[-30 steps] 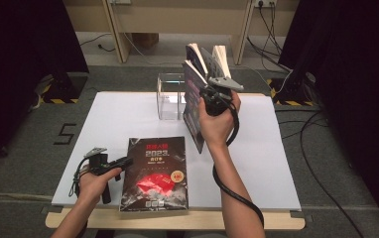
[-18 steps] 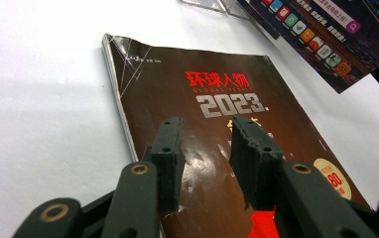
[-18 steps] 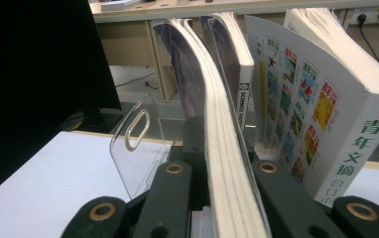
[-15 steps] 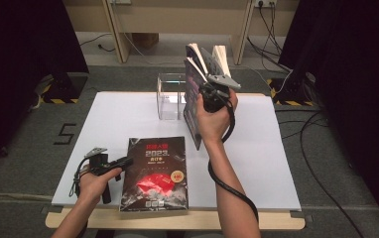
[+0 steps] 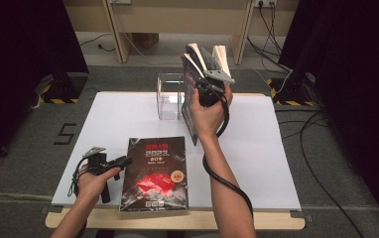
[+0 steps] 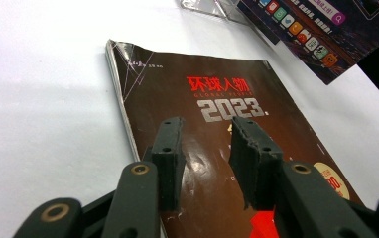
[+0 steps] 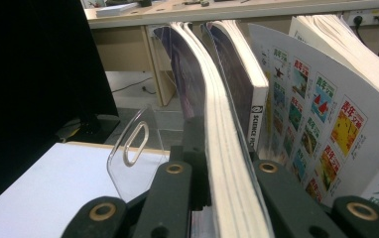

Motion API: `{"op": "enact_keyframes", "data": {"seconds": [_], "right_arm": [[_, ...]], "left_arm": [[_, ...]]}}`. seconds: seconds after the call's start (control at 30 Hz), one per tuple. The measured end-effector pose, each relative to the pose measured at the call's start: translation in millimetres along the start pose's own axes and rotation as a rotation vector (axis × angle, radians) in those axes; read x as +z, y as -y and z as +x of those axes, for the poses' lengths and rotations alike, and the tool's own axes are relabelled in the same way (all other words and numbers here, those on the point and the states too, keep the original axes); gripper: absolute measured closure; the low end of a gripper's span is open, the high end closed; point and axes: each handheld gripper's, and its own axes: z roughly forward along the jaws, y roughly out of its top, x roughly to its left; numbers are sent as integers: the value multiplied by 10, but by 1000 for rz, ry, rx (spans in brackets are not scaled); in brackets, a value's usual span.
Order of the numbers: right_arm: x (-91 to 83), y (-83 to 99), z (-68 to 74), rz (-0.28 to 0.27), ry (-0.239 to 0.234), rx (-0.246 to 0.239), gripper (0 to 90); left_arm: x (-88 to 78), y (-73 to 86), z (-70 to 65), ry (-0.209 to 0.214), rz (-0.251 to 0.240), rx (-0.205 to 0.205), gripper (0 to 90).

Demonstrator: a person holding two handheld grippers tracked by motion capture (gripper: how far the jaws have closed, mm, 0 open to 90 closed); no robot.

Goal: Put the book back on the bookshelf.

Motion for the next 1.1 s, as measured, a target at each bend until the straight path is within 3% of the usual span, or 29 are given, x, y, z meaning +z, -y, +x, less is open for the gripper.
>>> {"op": "enact_keyframes", "data": {"seconds": [0.77,0.93,1.03,1.1], "right_arm": [[255,130,-18,-20,74,-8,839],[218,144,21,9,74,-18,824],[164,138,16,52,38,-15,801],[122,132,27,80,40,-32,794]], "left_arm": [[11,7,5,4,6,0,647],[10,8,1,5,7,3,648],[5,5,-3,6,8,3,645],[4,2,-5,5,7,4,645]]}}
